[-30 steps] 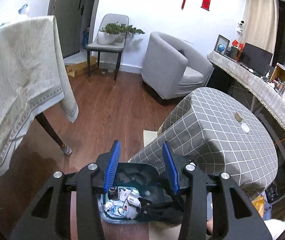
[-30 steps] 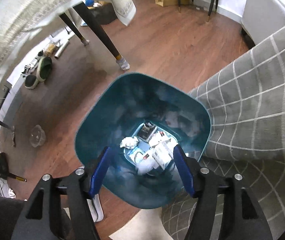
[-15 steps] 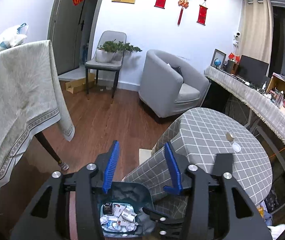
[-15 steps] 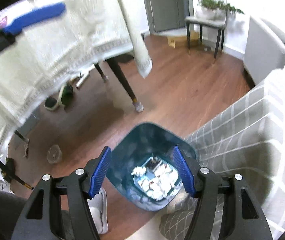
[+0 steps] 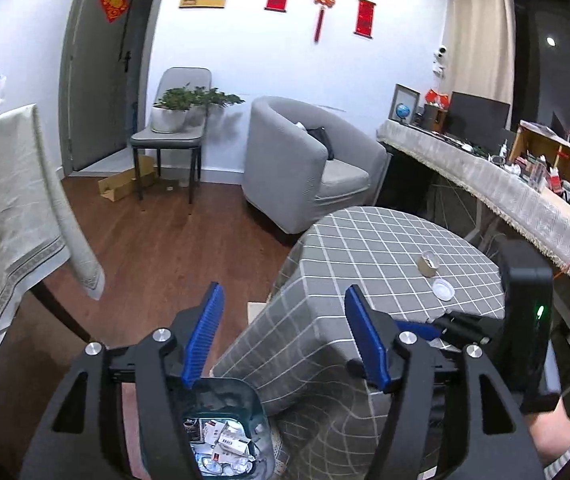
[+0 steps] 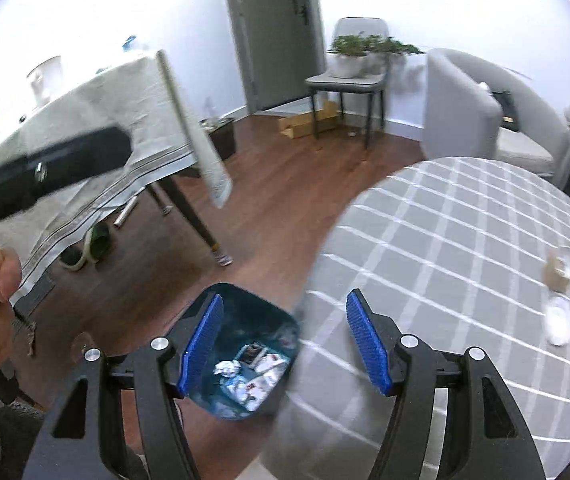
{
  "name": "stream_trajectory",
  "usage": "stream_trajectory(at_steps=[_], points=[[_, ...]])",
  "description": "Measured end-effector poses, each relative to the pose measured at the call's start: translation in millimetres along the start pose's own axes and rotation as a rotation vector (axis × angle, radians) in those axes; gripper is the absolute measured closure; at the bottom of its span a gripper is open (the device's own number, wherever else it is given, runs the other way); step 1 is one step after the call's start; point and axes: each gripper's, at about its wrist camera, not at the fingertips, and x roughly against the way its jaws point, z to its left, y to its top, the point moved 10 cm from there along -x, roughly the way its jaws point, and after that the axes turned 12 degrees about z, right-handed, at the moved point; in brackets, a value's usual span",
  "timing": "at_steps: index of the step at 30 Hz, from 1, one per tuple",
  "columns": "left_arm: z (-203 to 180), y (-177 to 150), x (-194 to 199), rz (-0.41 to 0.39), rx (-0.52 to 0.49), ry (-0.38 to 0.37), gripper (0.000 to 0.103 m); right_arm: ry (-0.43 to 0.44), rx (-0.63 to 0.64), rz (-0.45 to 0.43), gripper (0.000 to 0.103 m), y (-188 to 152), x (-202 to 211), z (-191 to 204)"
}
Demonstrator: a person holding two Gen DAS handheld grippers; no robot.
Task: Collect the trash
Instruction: 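Move both tools from the bin back over the table, then grasp the clear round plastic lid with the right gripper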
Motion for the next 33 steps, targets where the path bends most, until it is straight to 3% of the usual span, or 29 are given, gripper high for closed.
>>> stream_trajectory(at_steps=[21,33], points=[[-85,26,-98,0.088,-0.071,-0.057,0.029,-0.182,-0.131,0.025,0.038,-26,33,-170],[-130,44,-141,0.143,-0.107,-0.095,0.022,-0.157,-0.107,0.109,0.044,-34,26,-202]])
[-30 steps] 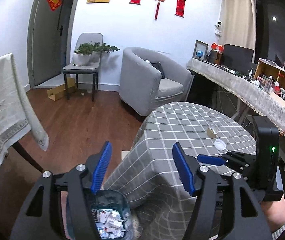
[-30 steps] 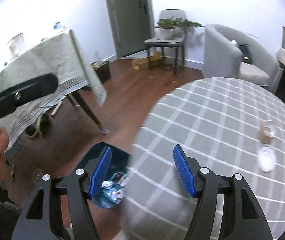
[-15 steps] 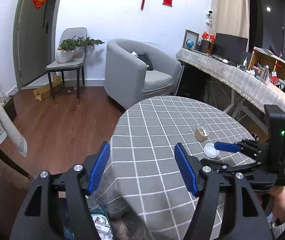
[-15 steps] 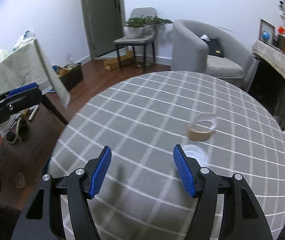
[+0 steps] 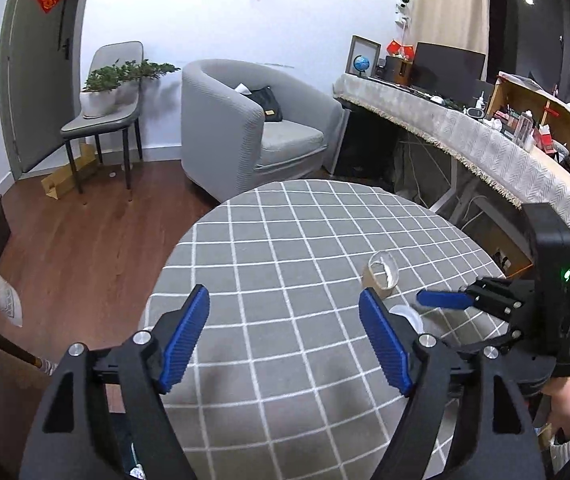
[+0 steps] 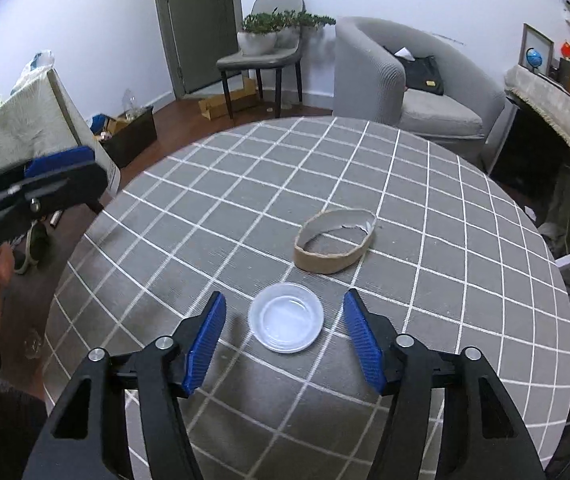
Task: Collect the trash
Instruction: 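Grasp the clear round plastic lid with the right gripper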
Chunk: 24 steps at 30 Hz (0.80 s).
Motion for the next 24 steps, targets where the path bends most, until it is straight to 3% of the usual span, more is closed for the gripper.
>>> stream_trajectory(at_steps=[3,8,24], points=[[-5,6,-8,0.008,0.001,-0.012,0.018,0.025,0.015,0.026,0.051,-1,-7,-1],[-16,12,-25,0.028,-0.018,-0.014,0.015,-0.008,0.063,0.04,0.063,0,-11,-4],[-81,21,-83,0.148,-0.183,-0.069,0.013,-0.024,-0.078,-0.04,0.063,10,14,-85]])
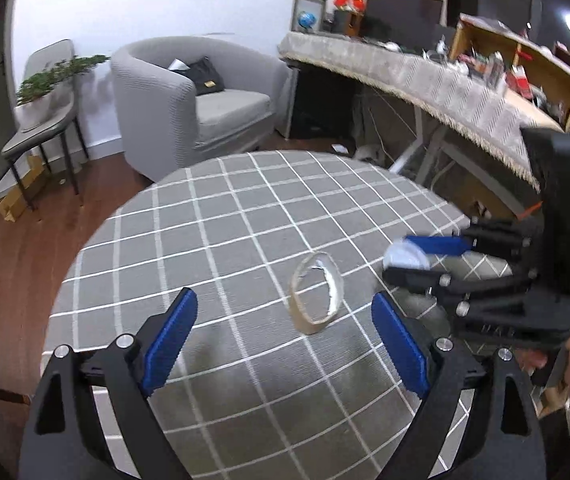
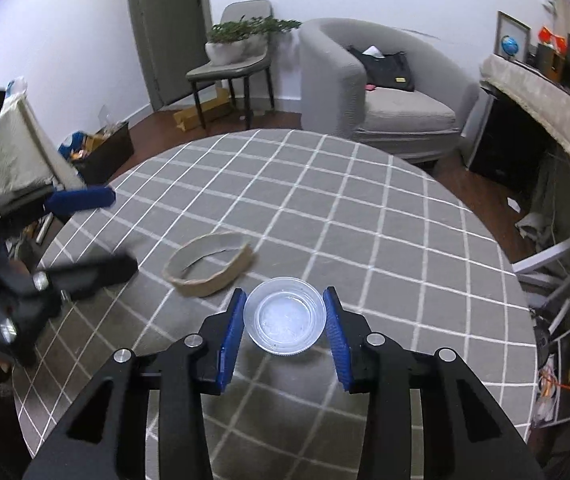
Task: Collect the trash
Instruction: 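Grasp the clear round plastic lid with the right gripper, then grasp the tan tape ring with the left gripper while the right holds the lid, then carry the tape ring and plastic lid over the teal bin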
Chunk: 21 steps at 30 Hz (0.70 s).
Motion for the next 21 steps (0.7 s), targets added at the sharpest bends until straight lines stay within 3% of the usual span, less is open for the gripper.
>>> stream_trajectory(at_steps=[7,13,17,21], points=[[-19,6,-30,0.067,-0.069,0.015,0.02,0.021,-0.058,-0.023,0.063,5,4,-31],[-17,5,-52,0.118,-0.062,0.046,0.039,0.015,-0.08,-0.013,0.063,2,-1,-47],[-17,2,-51,0.111,-0.051,0.054,0.064,0.024,-0.111,-0.022,0.063,1,1,-54],[-18,-7,-40,0.091,-0.055,0.069,0.065,0.035,-0.135,-0.038,0.063,-2,7,-53]])
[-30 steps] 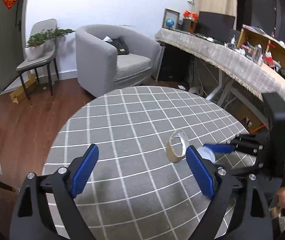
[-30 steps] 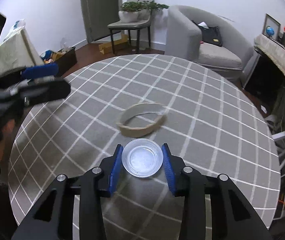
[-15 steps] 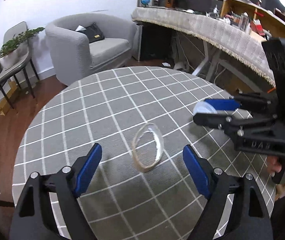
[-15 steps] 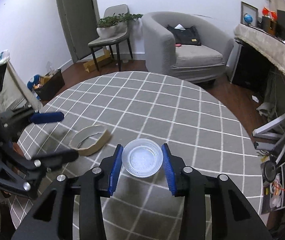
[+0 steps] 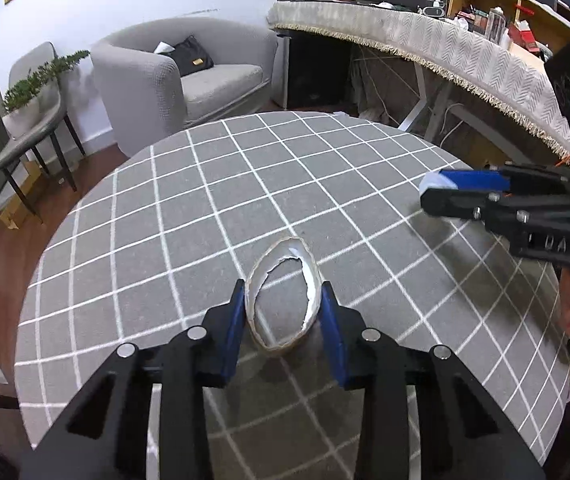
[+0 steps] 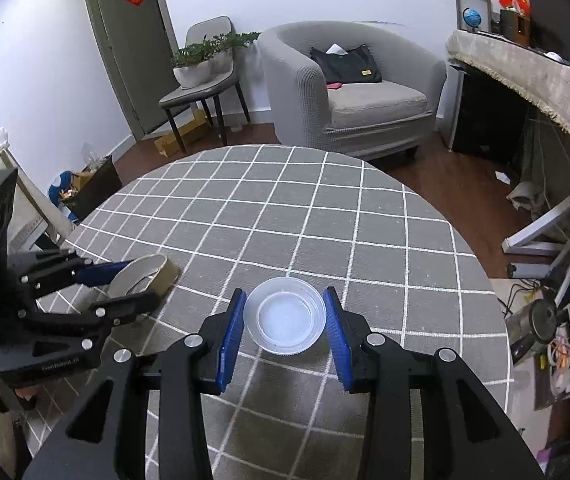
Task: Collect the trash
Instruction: 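Carry the tape ring and plastic lid over the teal bin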
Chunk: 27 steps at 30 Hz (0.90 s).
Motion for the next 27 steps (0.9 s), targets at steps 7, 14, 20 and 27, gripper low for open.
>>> stream_trajectory(at_steps=[7,14,20,27], points=[[9,-23,36,-0.06,0.036,0.02,0.065,0.002,-0.018,-0.041,0.063,-3,12,21],[19,-67,63,-0.069,0.059,0.022,0.065,0.019,-0.02,-0.045,0.063,-22,15,61],[31,-108,81,-0.076,0.108,0.036,0.065,0.022,0.008,-0.039,0.063,-44,17,107],[53,-151,109,-0.091,0.167,0.083,0.065,0.037,0.029,-0.032,0.063,-71,16,155]])
